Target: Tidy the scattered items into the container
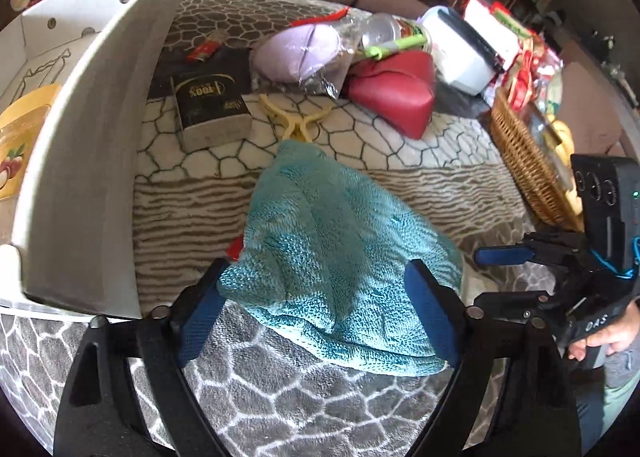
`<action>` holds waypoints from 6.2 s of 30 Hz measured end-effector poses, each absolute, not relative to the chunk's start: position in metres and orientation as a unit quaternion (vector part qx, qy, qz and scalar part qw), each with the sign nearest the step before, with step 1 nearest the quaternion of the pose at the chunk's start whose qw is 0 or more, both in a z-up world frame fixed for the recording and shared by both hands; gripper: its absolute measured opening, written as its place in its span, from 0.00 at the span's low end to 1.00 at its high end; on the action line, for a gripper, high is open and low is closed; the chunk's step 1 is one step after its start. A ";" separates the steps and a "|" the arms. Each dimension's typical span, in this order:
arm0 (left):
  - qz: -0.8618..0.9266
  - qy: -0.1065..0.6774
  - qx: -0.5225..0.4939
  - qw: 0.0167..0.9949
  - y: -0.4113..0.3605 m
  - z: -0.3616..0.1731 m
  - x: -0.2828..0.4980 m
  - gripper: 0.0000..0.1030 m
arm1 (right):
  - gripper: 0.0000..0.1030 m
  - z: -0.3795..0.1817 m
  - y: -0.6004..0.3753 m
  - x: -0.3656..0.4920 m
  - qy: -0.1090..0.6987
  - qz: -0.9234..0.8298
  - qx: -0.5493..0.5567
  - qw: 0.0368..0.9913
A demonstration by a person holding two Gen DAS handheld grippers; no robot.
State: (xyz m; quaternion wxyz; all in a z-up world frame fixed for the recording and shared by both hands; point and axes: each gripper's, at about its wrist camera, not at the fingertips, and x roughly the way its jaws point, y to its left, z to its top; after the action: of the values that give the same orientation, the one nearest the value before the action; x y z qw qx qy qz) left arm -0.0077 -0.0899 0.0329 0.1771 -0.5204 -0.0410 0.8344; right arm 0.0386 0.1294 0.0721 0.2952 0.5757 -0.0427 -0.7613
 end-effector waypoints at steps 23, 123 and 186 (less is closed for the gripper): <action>0.829 -0.042 -0.533 0.168 -0.095 0.034 0.000 0.15 | 0.65 0.029 0.218 0.074 -0.493 -0.608 0.545 0.301; 0.875 0.015 -0.478 -0.069 -0.341 0.145 -0.157 0.83 | 0.82 0.166 -0.182 -0.138 0.136 -0.847 0.452 0.245; 0.883 -0.046 -0.465 0.046 -0.047 0.004 -0.020 1.00 | 1.00 0.037 0.147 0.022 -0.018 -0.892 0.452 0.017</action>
State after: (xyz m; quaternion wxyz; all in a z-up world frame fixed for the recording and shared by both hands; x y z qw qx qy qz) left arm -0.0199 -0.0475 0.0040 0.0456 -0.4647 -0.0459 0.8831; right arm 0.0216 0.1473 0.0375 0.0169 0.4516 -0.0184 -0.8918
